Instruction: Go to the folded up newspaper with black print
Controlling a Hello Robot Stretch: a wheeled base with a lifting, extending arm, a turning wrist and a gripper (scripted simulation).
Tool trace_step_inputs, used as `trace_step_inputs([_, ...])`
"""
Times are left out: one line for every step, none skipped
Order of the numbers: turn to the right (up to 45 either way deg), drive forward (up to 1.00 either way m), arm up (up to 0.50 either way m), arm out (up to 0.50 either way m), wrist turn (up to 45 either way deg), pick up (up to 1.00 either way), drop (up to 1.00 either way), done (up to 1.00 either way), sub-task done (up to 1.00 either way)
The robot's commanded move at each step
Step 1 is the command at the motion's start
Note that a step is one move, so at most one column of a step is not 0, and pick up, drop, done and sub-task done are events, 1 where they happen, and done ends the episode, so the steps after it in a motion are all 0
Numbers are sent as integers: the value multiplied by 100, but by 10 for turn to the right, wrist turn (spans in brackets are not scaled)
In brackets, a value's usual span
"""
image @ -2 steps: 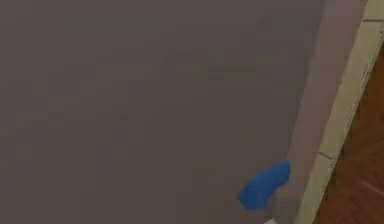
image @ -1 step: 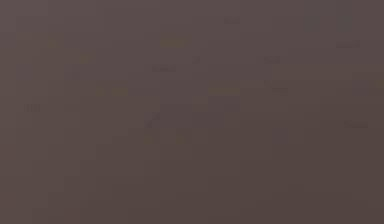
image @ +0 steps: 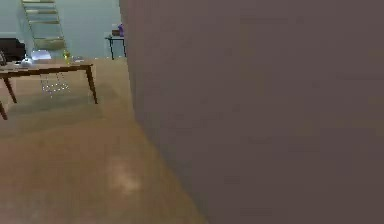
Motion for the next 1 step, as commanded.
trace_step_inputs([-450,0,0,0,0,0,0,0,0])
